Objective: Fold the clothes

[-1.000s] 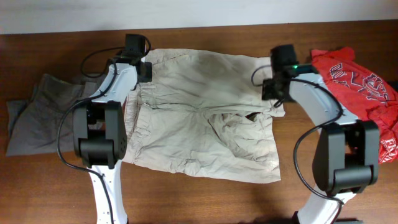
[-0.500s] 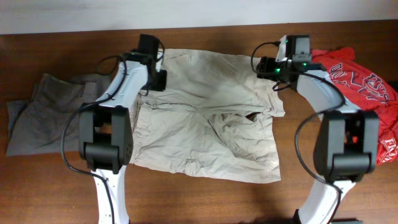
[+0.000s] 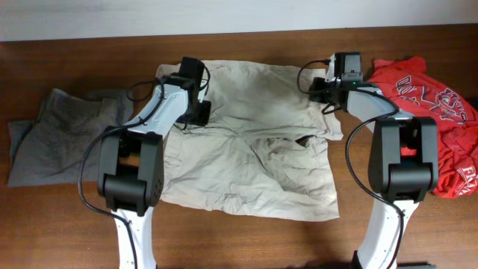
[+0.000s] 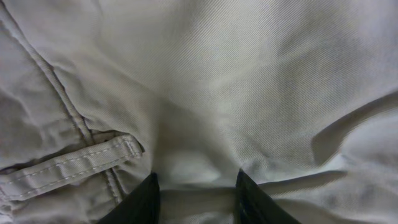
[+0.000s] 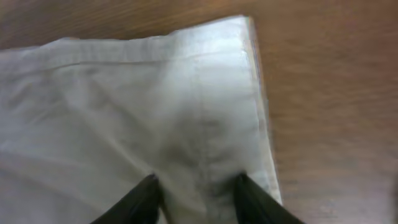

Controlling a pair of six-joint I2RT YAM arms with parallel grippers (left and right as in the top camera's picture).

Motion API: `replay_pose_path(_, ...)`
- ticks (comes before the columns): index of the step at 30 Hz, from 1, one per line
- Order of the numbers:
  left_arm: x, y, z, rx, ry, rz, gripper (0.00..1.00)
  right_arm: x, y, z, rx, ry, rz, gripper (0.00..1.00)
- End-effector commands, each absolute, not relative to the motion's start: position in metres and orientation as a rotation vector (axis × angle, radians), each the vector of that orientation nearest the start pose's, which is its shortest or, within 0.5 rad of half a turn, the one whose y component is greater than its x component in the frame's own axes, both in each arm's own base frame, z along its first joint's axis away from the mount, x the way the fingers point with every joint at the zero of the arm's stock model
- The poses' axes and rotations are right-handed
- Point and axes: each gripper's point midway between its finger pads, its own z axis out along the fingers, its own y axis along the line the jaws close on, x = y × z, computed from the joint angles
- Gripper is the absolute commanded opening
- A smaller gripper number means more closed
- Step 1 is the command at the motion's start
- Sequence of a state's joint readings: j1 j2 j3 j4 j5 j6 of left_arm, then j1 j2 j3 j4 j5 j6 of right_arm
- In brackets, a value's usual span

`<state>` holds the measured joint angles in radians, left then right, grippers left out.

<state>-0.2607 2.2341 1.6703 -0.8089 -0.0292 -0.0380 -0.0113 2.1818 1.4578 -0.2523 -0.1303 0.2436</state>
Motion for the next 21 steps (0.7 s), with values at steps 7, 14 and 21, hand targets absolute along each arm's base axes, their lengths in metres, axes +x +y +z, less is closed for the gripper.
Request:
replay_pose_path(7, 0.398, -0.113, -0.036, 0.395, 3.129, 0.014, 0.40, 0.543, -0.057, 0.004, 0.467, 2.459, 0.044, 0.09)
replay_pose_path(14, 0.400, -0.113, -0.036, 0.393, 3.123, 0.013, 0.40, 0.560, -0.063, 0.028, 0.427, 2.363, 0.390, 0.11)
replay_pose_path(21, 0.429, -0.113, -0.008, 0.420, 3.037, 0.072, 0.41, 0.530, -0.037, 0.076, 0.364, 2.381, 0.769, 0.59)
